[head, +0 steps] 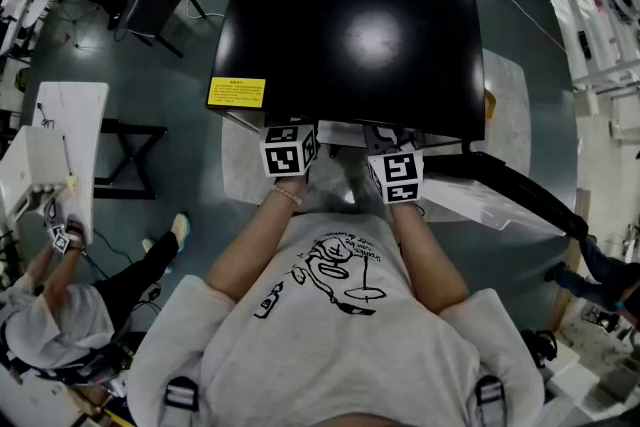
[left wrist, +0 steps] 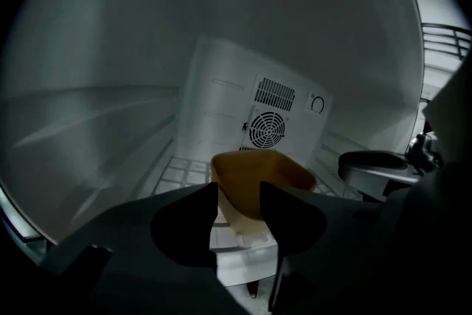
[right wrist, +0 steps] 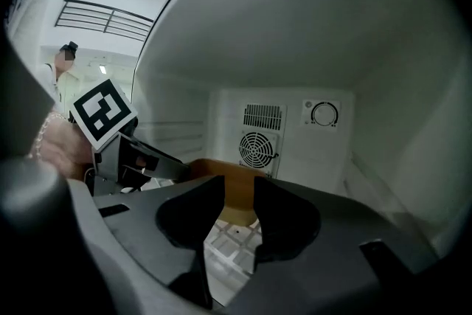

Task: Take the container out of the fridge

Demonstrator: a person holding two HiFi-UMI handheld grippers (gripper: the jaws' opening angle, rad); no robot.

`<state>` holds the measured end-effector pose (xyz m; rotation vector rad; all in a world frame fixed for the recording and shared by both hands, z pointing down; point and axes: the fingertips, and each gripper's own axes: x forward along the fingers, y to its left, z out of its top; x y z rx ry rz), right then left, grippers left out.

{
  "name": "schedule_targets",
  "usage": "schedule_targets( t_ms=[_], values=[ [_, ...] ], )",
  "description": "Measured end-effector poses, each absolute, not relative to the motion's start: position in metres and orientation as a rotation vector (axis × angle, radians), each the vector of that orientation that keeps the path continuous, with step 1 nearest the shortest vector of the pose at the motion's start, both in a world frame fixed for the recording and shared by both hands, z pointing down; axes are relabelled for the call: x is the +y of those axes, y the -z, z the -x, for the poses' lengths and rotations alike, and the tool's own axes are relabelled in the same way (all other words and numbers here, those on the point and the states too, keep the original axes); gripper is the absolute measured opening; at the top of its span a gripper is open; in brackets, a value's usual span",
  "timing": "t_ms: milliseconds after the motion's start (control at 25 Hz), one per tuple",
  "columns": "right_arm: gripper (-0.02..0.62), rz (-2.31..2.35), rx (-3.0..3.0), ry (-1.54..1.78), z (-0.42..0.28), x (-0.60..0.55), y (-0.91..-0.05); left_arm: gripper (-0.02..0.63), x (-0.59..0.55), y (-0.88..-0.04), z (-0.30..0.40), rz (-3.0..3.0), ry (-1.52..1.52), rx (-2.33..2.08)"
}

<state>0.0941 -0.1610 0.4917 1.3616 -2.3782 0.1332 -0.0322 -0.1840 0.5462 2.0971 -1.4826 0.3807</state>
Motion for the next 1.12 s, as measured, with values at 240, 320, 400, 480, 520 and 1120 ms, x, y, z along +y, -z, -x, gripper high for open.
schedule_targets(
  t_ms=[240, 320, 400, 480, 520, 1120],
  values=[
    [0.123, -1.364, -2.371, -0.154, -0.096, -0.162, -0.497, 0.198, -0.192, -0.553, 0.031, -2.085, -0.390, -1.481],
    [0.124, -1.366, -2.369, -0.158, -0.097, -0.163, -0.498, 0.198, -0.195, -0.553, 0.032, -2.083, -0.397, -1.485],
    [0.126, -1.368, -2.367, -0.163, -0.098, -0.164, -0.499, 0.196, -0.196, -0.554, 0.032, -2.081, -0.403, -1.487],
    [0.127, -1.370, -2.365, -0.167, -0.098, -0.165, -0.500, 0.190, -0.198, -0.553, 0.032, -2.085, -0.409, -1.488],
    [0.127, -1.372, -2.364, -0.172, -0.099, -0.166, -0.500, 0.177, -0.198, -0.553, 0.031, -2.090, -0.413, -1.490],
    [0.178, -1.409, -2.296, -0.329, -0.109, -0.172, -0.525, 0.083, -0.195, -0.551, 0.034, -2.110, -0.456, -1.501]
  ],
)
